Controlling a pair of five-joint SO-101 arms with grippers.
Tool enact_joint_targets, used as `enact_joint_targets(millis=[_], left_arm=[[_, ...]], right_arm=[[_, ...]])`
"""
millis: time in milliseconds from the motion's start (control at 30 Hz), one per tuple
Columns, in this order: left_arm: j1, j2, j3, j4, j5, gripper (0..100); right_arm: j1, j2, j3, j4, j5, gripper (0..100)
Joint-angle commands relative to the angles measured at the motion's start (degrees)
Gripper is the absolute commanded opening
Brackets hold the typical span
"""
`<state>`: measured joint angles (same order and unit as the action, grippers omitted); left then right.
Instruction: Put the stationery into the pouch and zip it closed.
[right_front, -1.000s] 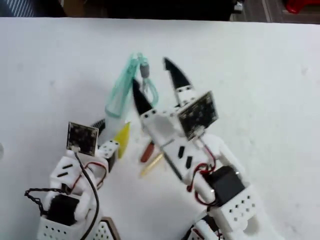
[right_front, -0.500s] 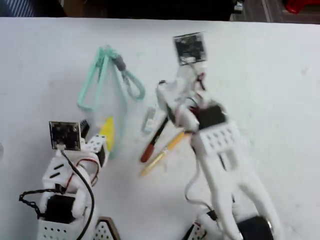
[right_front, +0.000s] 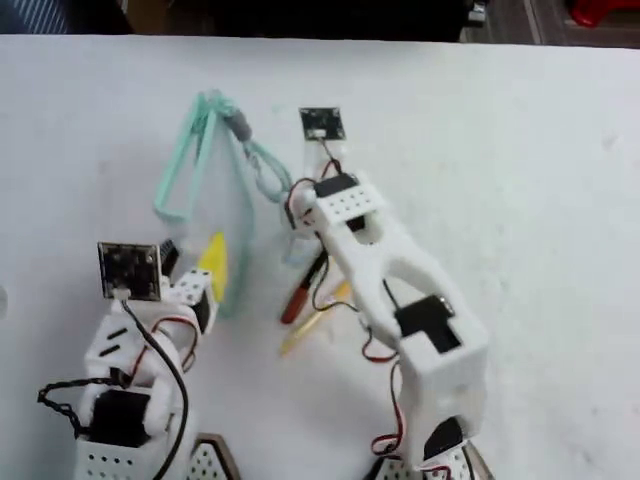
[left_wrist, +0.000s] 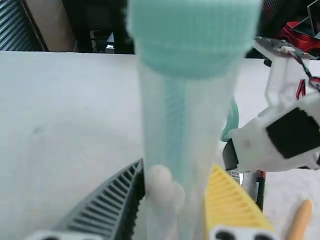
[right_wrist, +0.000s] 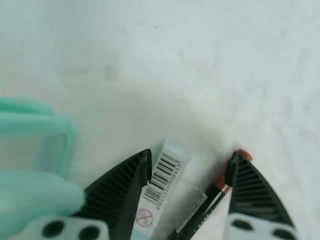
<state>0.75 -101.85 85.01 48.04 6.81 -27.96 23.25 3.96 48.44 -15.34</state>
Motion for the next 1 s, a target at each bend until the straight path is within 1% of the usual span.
enact_joint_targets(millis=[0,67,100,133,233,267,333,367,433,500,633,767,967], left_arm=[[-0.2,-0.5,-0.3,-1.8,0.8,18],[-0.2,-0.5,-0.3,-1.8,0.8,18],[-0.2,-0.5,-0.3,-1.8,0.8,18],[-0.2,-0.5,-0.3,-1.8,0.8,18],[-0.2,-0.5,-0.3,-1.8,0.8,18],[-0.2,-0.5,-0.3,-1.7,0.8,18],[-0.2,-0.5,-0.3,-1.7,0.8,18],[-0.2,-0.5,-0.3,-1.5,0.8,18],[-0.2,-0.5,-0.3,-1.4,1.1,18],[0.0,-0.5,-0.3,-1.4,1.1,18],[3.1,-0.5,-0.3,-1.6,0.9,18],[5.9,-0.5,-0.3,-1.5,0.8,18],[6.7,-0.5,-0.5,-1.4,0.9,18]], right_arm=[[-0.5,2.5,-4.0,-0.8,-0.7,23.0],[-0.6,3.1,-4.4,-0.8,-0.7,22.7],[-0.6,3.1,-4.3,-0.8,-0.7,20.9],[-0.6,3.0,-4.3,-0.8,-0.7,17.5],[-0.3,3.4,-4.6,-0.9,-0.7,2.6],[-0.2,3.4,-4.6,-0.9,-0.6,0.9],[-0.2,3.4,-4.6,-0.8,-0.4,5.2],[-0.1,3.3,-4.3,-0.8,-0.4,5.0],[0.1,2.9,-4.5,0.1,-0.3,0.9],[1.4,2.0,-5.2,2.8,-0.5,2.1],[3.9,-0.9,-5.5,5.8,-0.6,1.7],[5.7,-1.7,-4.3,5.8,-0.6,1.7],[5.8,-1.9,-3.3,5.8,-0.2,1.7]])
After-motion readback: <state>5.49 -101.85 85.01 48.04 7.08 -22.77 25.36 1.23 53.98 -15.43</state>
